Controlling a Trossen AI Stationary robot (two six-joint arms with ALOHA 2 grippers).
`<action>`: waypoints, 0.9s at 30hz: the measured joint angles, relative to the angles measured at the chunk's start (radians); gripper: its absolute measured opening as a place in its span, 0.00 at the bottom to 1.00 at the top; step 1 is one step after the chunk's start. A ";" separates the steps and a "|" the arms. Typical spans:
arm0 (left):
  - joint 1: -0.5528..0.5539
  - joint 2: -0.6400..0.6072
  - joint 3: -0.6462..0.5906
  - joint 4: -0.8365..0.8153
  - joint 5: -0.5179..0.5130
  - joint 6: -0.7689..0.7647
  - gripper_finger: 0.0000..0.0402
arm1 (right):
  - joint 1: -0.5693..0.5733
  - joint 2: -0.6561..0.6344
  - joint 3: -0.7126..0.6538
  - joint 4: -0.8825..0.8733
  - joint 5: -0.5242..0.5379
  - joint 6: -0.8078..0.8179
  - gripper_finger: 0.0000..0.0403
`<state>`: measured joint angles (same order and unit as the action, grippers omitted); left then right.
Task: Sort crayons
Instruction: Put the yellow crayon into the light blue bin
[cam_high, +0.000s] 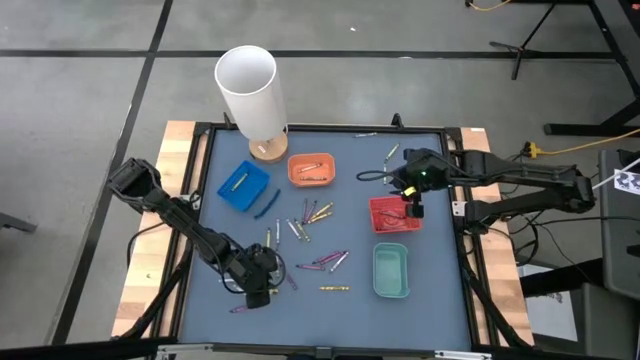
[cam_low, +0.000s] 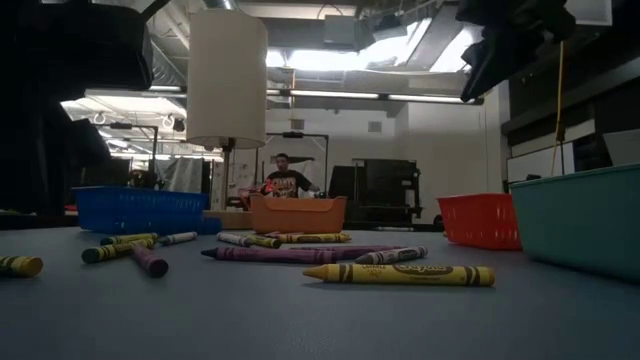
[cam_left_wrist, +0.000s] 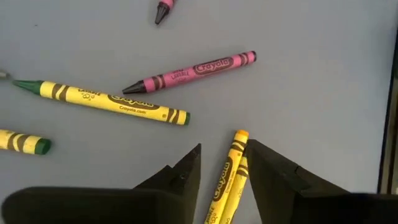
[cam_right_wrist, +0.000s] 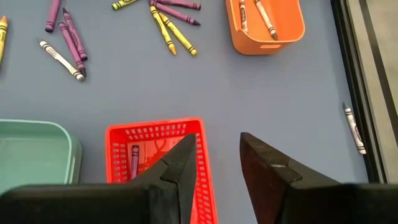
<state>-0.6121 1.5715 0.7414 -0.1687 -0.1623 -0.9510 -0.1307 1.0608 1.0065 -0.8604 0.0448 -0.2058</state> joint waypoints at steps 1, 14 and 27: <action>-0.003 0.000 0.000 -0.002 0.000 0.018 0.30 | 0.000 0.000 0.000 0.000 0.000 0.000 0.30; -0.044 0.000 0.000 -0.046 -0.031 0.202 0.32 | 0.000 0.000 0.000 -0.002 0.000 0.000 0.30; -0.061 0.000 0.000 -0.063 -0.047 0.203 0.32 | 0.000 0.000 0.000 -0.002 0.000 0.000 0.30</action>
<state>-0.6733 1.5715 0.7410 -0.2314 -0.2089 -0.7483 -0.1310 1.0611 1.0065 -0.8627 0.0452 -0.2062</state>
